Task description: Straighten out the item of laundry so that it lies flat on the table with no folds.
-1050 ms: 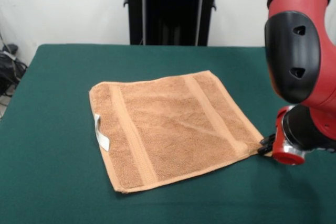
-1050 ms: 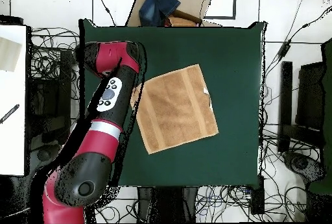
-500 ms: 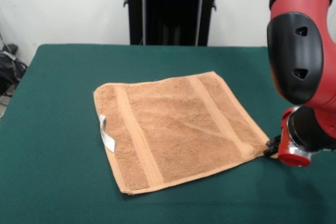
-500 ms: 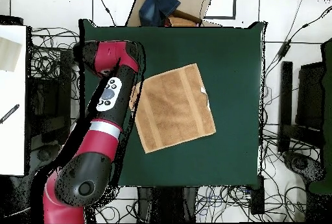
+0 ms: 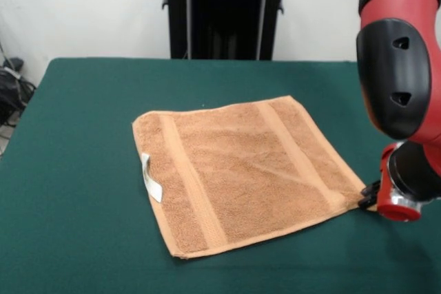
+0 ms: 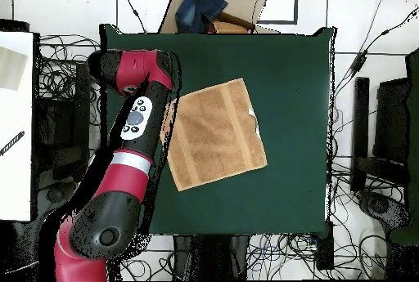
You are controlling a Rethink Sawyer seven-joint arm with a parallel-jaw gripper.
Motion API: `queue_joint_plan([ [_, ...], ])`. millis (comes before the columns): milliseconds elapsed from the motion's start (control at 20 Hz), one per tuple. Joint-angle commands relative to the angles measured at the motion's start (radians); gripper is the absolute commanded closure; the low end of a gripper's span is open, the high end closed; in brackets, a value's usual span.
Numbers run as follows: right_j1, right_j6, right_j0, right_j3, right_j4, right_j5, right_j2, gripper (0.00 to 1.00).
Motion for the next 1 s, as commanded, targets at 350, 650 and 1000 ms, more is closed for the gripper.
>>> queue_joint_plan([
  [350, 0.085, 0.26, 0.034, 0.019, 0.057, -0.081, 0.104, 1.0],
  [650, 0.083, 0.223, 0.031, 0.021, 0.044, -0.08, 0.106, 0.0],
  [1000, 0.075, 0.206, 0.03, 0.037, 0.037, -0.089, 0.114, 0.0],
])
